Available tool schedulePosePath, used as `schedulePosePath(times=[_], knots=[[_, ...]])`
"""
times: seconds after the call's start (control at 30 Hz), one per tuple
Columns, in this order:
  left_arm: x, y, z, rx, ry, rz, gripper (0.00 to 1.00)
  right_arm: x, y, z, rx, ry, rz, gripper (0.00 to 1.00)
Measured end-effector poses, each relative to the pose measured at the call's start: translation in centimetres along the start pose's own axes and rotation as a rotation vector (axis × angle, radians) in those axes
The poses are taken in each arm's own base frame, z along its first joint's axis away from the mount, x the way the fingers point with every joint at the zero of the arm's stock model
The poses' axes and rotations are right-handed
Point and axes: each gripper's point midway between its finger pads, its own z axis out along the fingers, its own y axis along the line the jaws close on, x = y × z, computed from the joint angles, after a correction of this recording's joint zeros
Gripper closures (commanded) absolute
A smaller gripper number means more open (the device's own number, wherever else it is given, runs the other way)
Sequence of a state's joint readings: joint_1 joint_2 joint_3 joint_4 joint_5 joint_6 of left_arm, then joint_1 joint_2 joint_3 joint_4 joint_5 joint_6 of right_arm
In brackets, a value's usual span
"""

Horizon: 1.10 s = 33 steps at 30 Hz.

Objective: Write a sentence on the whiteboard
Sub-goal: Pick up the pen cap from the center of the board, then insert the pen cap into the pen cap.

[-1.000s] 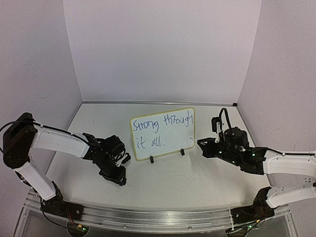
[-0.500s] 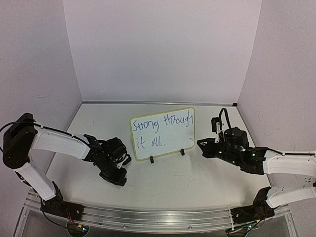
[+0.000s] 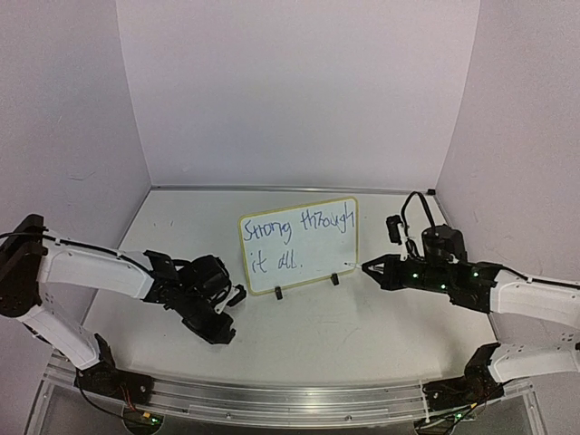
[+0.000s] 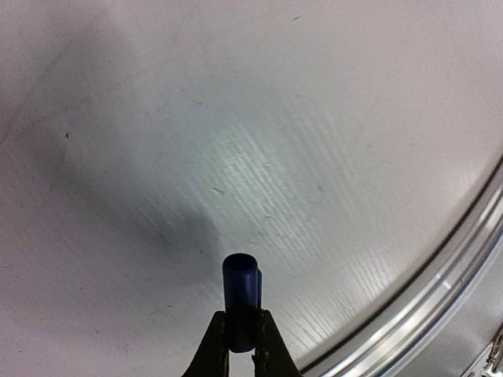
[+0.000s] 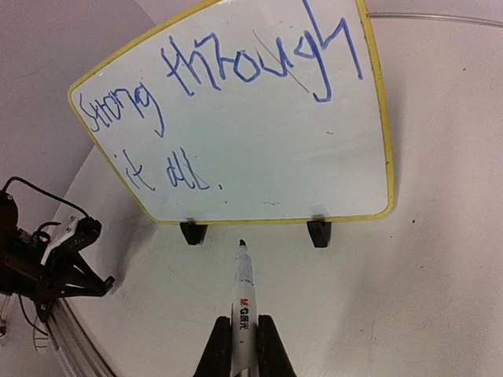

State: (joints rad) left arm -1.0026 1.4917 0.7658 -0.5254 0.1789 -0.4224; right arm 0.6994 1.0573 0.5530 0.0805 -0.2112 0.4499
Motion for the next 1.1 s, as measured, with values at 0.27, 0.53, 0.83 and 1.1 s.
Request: schedulePosePath(times=[0.27,0.53,0.83,1.1], knots=[[-3.3,-3.9,-6.1,0.081,-0.208,0.219,1.00,1.6,4.7,0.8,-0.306,0.227,0.043,1.00],[-7.9,-8.8,-10.6,0.171,-0.332,0.522,1.00,1.4,9.5,0.1,-0.568,0.374,0.099,1.00],[-7.4,-10.5,-8.9,0.257,-0.277,0.700,1.00,2.9,11.4,-0.7,-0.668,0.488,0.152,1.00],[-7.0,-11.3,-8.7,0.308,-0.268,0.739,1.00,4.5,12.1,0.4,-0.676,0.560,0.163,1.00]])
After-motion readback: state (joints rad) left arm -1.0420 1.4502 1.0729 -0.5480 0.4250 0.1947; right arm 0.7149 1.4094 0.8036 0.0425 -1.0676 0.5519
